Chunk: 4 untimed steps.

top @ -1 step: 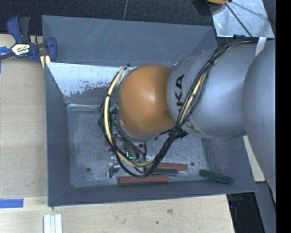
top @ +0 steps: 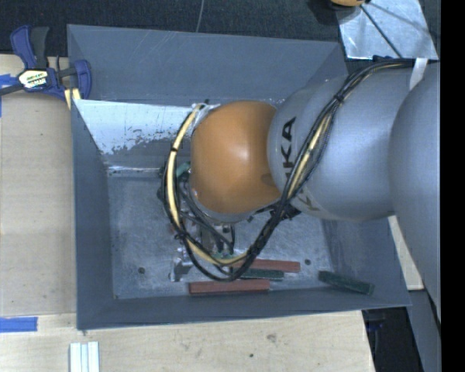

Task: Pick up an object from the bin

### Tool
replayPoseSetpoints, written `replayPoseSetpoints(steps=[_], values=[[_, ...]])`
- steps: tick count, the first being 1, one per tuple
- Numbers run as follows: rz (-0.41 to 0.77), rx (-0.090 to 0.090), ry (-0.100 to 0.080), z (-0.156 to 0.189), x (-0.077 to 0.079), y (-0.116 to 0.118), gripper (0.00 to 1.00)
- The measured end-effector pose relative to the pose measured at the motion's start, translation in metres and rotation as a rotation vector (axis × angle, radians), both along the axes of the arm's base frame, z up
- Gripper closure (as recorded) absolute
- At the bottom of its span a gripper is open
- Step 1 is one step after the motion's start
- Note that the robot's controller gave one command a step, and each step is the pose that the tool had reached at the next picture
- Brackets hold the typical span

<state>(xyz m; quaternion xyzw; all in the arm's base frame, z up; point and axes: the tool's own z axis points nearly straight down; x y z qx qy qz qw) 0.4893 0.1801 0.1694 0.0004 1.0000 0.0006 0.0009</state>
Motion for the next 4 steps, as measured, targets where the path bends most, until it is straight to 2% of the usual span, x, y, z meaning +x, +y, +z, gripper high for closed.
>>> replayPoseSetpoints(steps=[1, 2, 3, 4], values=[[0.085, -0.001, -0.005, -0.071, 0.014, -0.067, 0.0], [0.163, -0.001, -0.001, -0.053, 0.092, -0.088, 0.0], [0.129, 0.0, -0.005, -0.062, 0.109, -0.062, 0.0], [0.075, 0.007, -0.006, -0.096, 0.09, -0.078, 0.0]])
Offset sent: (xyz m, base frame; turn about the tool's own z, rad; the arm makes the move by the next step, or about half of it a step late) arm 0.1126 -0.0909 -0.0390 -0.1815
